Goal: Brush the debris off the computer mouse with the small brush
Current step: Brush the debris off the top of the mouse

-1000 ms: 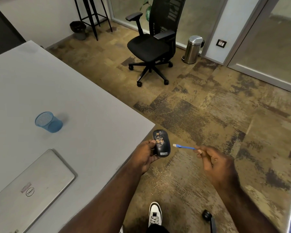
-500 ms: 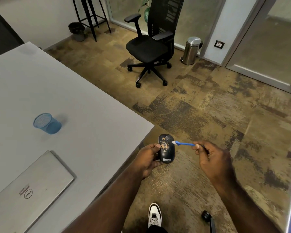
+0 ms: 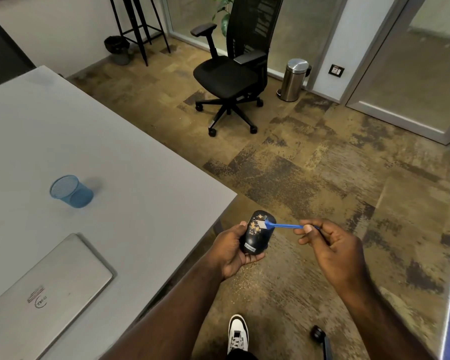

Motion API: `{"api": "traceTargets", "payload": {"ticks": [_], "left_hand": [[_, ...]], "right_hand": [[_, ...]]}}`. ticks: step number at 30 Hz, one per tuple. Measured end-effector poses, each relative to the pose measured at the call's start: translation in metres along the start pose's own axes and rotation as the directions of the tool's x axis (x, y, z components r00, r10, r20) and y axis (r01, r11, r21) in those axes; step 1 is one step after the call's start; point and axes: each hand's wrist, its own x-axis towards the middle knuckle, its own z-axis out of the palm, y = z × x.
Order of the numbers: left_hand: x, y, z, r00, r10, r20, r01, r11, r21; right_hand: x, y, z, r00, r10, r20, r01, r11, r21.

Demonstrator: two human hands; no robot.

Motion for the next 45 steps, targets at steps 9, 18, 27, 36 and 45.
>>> {"api": "traceTargets", "payload": {"ticks": [9, 18, 27, 36, 45], "left_hand": [[-0.001, 0.002, 0.0, 0.998, -0.029, 0.058, 0.035, 0.995, -0.093], [-0.002, 0.0, -0.001, 0.996, -0.036, 0.079, 0.044, 0.994, -0.104], [0.004, 0.001, 0.002, 0.999, -0.037, 0.008, 0.038, 0.995, -0.093], [0.003, -0.003, -0.002, 0.999, -0.048, -0.015, 0.046, 0.993, -0.112], [0.004, 0.0, -0.002, 0.999, -0.035, -0.033, 0.031, 0.994, -0.106]], "right_hand": [[-0.014, -0.002, 0.007, 0.996, 0.003, 0.084, 0.003, 0.997, -0.071], [-0.006, -0.004, 0.002, 0.997, -0.01, -0.074, -0.004, 0.982, -0.19], [-0.019, -0.004, 0.013, 1.0, 0.005, 0.022, -0.002, 0.991, -0.13], [-0.011, 0.013, 0.01, 0.998, -0.019, -0.061, 0.011, 0.991, -0.134], [0.001, 0.03, 0.011, 0.985, 0.042, -0.165, -0.072, 0.981, -0.182]]}}
